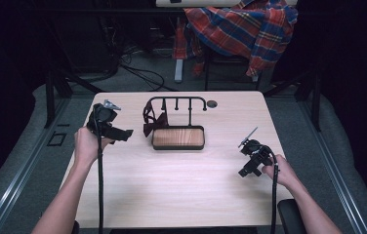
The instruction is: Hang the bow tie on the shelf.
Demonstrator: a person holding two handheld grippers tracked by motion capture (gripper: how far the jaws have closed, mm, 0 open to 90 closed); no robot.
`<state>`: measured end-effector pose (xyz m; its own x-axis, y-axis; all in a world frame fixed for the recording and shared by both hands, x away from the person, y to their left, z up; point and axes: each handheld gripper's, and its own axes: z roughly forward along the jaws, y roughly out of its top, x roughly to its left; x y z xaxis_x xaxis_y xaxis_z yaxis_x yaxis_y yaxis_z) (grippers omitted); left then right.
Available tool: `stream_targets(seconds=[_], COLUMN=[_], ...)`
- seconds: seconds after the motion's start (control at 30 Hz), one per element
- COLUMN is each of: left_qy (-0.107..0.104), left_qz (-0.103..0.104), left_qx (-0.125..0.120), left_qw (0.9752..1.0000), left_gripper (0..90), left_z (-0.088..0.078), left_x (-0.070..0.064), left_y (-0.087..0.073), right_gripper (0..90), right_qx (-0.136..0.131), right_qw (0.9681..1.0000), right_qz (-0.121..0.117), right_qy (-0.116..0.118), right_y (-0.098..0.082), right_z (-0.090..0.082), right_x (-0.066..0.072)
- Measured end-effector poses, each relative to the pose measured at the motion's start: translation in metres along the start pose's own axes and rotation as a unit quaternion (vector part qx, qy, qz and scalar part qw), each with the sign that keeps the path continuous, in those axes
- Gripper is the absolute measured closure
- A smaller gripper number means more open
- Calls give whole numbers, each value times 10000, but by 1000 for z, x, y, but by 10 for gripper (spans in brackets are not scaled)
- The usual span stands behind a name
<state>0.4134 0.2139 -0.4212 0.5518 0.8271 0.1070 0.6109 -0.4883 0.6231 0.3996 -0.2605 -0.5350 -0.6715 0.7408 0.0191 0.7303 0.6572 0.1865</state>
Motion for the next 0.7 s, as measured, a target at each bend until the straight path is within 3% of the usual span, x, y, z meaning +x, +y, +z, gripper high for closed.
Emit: stream_targets(seconds=[0.23,0.33,0.4,0.43,0.53,0.7], left_qy=[-58,-199,-227,-254,-327,-499], left_qz=[-87,-159,-148,-143,-147,-286], left_qx=[230,549,639,665,764,928], left_qw=[9997,9982,9976,9974,9964,9940], left_gripper=[33,8,2,1,0,0], left_z=[-7,-3,-2,-2,-1,4], left_x=[-5,-7,-11,-12,-16,-19], left_y=[-25,-36,-43,-47,-57,-72], right_gripper=[160,160,160,160,160,160], right_qx=[4,21,131,-25,38,186], right_qw=[10000,10000,9998,10000,10000,9997], right_qz=[-8,-35,-121,1,-18,-162], right_qy=[2,14,-5,53,10,-12], right_y=[0,0,1,0,0,1], right_z=[0,0,-2,1,0,-1], right_x=[0,1,0,1,1,0])
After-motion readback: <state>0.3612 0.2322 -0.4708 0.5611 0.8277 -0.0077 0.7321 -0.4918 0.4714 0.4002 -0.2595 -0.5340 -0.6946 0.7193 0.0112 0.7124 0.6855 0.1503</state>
